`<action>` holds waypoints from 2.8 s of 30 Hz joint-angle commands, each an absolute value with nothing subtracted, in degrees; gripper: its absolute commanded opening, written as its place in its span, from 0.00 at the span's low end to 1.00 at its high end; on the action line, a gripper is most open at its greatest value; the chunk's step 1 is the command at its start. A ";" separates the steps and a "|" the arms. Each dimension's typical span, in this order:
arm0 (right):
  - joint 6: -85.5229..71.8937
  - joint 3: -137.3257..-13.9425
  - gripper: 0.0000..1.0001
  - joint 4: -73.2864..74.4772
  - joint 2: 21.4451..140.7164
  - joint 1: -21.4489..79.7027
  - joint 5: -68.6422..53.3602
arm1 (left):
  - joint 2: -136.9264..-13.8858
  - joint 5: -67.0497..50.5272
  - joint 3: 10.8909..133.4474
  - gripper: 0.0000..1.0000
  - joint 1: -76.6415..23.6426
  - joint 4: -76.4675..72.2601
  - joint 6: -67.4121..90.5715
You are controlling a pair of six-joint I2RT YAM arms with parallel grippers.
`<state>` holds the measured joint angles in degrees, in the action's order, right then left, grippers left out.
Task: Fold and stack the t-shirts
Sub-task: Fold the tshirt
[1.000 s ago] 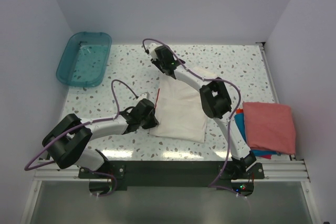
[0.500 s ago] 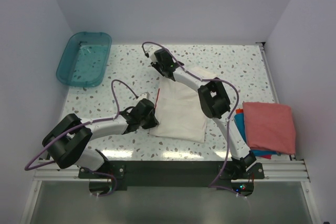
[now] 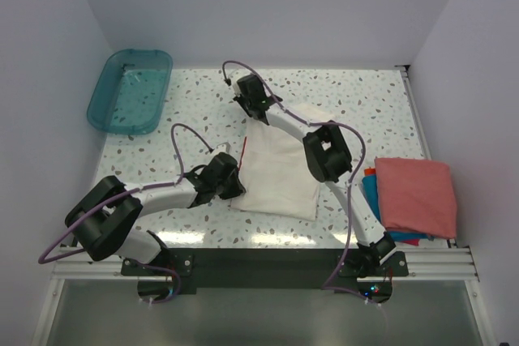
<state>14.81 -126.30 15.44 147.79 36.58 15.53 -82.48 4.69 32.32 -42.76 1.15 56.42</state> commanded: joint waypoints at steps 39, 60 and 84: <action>-40.52 -122.09 0.50 1.58 143.09 18.28 -19.08 | -84.29 3.25 26.72 0.00 -42.63 4.75 56.07; -37.87 -56.83 0.52 16.52 86.00 23.54 0.87 | -77.26 2.73 37.70 0.29 -40.69 9.67 48.08; -55.81 -22.25 0.56 33.40 46.68 32.43 0.09 | -69.00 -1.76 29.54 0.61 -40.17 13.27 48.60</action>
<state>-52.58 -23.75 31.46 48.23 32.03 1.52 -70.89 -0.27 30.52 -40.51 13.28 48.42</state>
